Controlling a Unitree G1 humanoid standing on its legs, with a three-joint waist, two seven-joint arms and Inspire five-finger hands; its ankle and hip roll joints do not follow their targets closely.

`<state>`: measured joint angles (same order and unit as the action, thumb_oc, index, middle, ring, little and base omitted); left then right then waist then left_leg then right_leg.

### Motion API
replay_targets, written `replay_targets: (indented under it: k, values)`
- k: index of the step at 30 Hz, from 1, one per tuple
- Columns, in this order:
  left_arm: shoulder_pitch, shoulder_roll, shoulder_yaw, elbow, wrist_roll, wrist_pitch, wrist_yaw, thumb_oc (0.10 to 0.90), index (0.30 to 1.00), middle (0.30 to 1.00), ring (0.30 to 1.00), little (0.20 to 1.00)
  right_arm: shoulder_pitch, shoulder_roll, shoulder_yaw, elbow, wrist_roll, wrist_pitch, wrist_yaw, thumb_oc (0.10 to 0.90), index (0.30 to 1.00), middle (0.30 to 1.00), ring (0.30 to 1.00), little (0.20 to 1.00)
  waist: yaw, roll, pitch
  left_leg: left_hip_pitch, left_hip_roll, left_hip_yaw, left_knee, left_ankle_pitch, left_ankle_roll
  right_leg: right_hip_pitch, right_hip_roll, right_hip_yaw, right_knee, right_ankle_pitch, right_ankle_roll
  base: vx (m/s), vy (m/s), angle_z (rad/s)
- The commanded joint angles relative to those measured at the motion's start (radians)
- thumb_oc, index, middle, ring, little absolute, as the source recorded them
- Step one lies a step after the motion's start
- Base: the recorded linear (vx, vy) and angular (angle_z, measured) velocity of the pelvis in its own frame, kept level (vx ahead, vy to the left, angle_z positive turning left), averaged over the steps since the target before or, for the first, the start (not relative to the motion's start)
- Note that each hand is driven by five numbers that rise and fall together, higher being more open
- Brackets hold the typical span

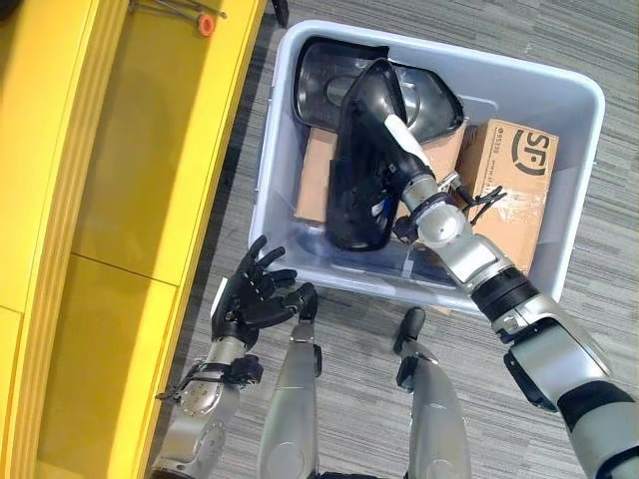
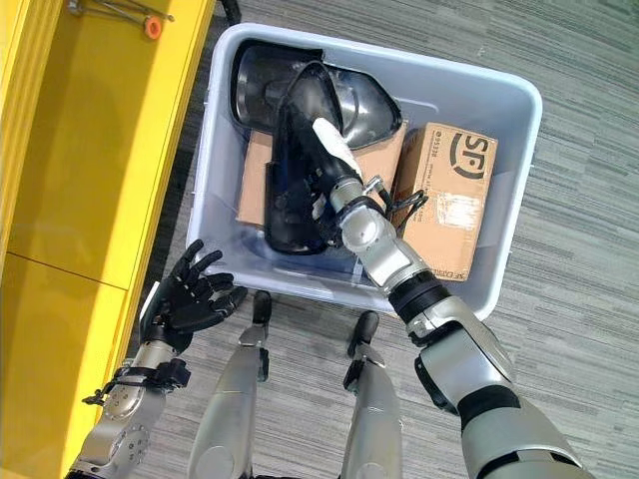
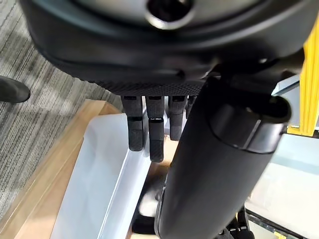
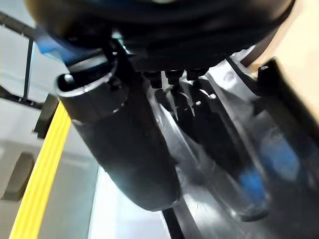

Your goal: Move parts from the plastic box to the shelf.

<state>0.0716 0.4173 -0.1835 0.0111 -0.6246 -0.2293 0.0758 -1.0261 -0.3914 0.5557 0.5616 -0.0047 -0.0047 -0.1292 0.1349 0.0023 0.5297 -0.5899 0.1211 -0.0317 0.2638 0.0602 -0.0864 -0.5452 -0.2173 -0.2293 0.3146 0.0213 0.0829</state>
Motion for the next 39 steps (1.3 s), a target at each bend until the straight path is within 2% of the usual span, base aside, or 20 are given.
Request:
replay_targets:
  k: [1, 8, 9, 16, 21, 23, 25, 31, 35, 36, 39]
  values:
    - [0.066, 0.075, 0.033, -0.060, -0.029, -0.028, 0.022, 0.900, 1.000, 1.000, 1.000, 1.000, -0.097, -0.026, -0.040, -0.154, -0.037, -0.101, -0.012, 0.900, 1.000, 1.000, 1.000, 1.000, 0.015, -0.056, -0.010, 0.015, 0.024, 0.014, 0.094, -0.113, 0.005, 0.108, -0.074, 0.038, -0.075, 0.017, 0.083, 0.00, 0.000, 0.00]
    - [0.074, 0.065, 0.058, -0.058, -0.017, -0.017, 0.023, 0.900, 1.000, 1.000, 1.000, 1.000, -0.031, -0.150, -0.096, -0.435, -0.094, -0.117, 0.006, 0.900, 1.000, 1.000, 1.000, 1.000, -0.008, -0.079, -0.010, 0.019, 0.029, 0.018, 0.095, -0.112, 0.006, 0.106, -0.069, 0.046, -0.073, 0.018, 0.085, 0.00, 0.000, 0.00]
    - [0.085, 0.063, 0.066, -0.064, -0.013, -0.011, 0.015, 0.900, 1.000, 1.000, 1.000, 1.000, 0.008, -0.218, -0.134, -0.557, -0.131, -0.131, 0.012, 0.900, 1.000, 1.000, 1.000, 1.000, -0.019, -0.088, -0.010, 0.026, 0.035, 0.020, 0.101, -0.121, 0.005, 0.112, -0.066, 0.049, -0.068, 0.010, 0.086, 0.00, 0.000, 0.00]
    - [0.105, 0.061, 0.082, -0.071, -0.006, 0.002, 0.003, 0.900, 1.000, 1.000, 1.000, 1.000, 0.115, -0.324, -0.224, -0.754, -0.177, -0.156, 0.034, 0.900, 1.000, 1.000, 1.000, 1.000, -0.043, -0.109, -0.010, 0.031, 0.040, 0.020, 0.102, -0.118, 0.006, 0.110, -0.061, 0.055, -0.066, 0.014, 0.087, 0.00, 0.000, 0.00]
    - [0.136, 0.054, 0.102, -0.080, 0.004, 0.013, -0.007, 0.900, 1.000, 1.000, 1.000, 1.000, 0.279, -0.389, -0.311, -0.888, -0.180, -0.177, 0.070, 0.900, 1.000, 1.000, 1.000, 1.000, -0.061, -0.123, -0.010, 0.037, 0.046, 0.022, 0.102, -0.117, 0.003, 0.117, -0.055, 0.055, -0.067, 0.014, 0.090, 0.00, 0.000, 0.00]
    - [0.142, 0.054, 0.102, -0.083, 0.005, 0.015, -0.008, 0.900, 1.000, 1.000, 1.000, 1.000, 0.310, -0.384, -0.325, -0.901, -0.175, -0.178, 0.075, 0.900, 1.000, 1.000, 1.000, 1.000, -0.059, -0.123, -0.010, 0.044, 0.051, 0.021, 0.106, -0.125, 0.001, 0.123, -0.052, 0.055, -0.064, 0.007, 0.091, 0.00, 0.000, 0.00]
    - [0.146, 0.048, 0.097, -0.074, 0.014, 0.018, -0.003, 0.900, 1.000, 1.000, 1.000, 1.000, 0.381, -0.332, -0.334, -0.897, -0.146, -0.182, 0.076, 0.900, 1.000, 1.000, 1.000, 1.000, -0.061, -0.124, -0.010, 0.046, 0.051, 0.023, 0.102, -0.124, 0.001, 0.128, -0.050, 0.054, -0.067, 0.007, 0.090, 0.00, 0.000, 0.00]
    - [0.134, 0.039, 0.080, -0.064, 0.026, 0.018, 0.014, 0.900, 1.000, 1.000, 1.000, 1.000, 0.426, -0.204, -0.299, -0.818, -0.100, -0.168, 0.055, 0.900, 1.000, 1.000, 1.000, 1.000, -0.058, -0.119, -0.010, 0.043, 0.053, 0.021, 0.099, -0.120, 0.001, 0.128, -0.049, 0.052, -0.068, 0.004, 0.089, 0.00, -0.007, -0.03]
    - [0.125, 0.040, 0.061, -0.062, 0.020, 0.014, 0.024, 0.900, 1.000, 1.000, 1.000, 1.000, 0.413, -0.104, -0.244, -0.724, -0.009, -0.165, 0.038, 0.900, 1.000, 1.000, 1.000, 1.000, -0.052, -0.112, -0.010, 0.042, 0.055, 0.021, 0.094, -0.114, 0.001, 0.125, -0.050, 0.050, -0.069, 0.006, 0.087, 0.00, 0.000, 0.00]
    - [0.114, 0.045, 0.049, -0.059, 0.011, 0.014, 0.030, 0.900, 1.000, 1.000, 1.000, 1.000, 0.386, -0.046, -0.200, -0.647, 0.080, -0.160, 0.044, 0.900, 1.000, 1.000, 1.000, 1.000, -0.045, -0.110, -0.010, 0.040, 0.053, 0.021, 0.091, -0.110, -0.001, 0.126, -0.050, 0.047, -0.072, 0.008, 0.086, 0.00, 0.000, 0.00]
    - [0.108, 0.048, 0.042, -0.057, 0.003, 0.012, 0.034, 0.900, 1.000, 1.000, 1.000, 1.000, 0.358, -0.010, -0.170, -0.583, 0.134, -0.157, 0.045, 0.900, 1.000, 1.000, 1.000, 1.000, -0.040, -0.107, -0.010, 0.036, 0.052, 0.018, 0.090, -0.108, -0.001, 0.126, -0.050, 0.045, -0.073, 0.008, 0.084, 0.00, 0.000, 0.00]
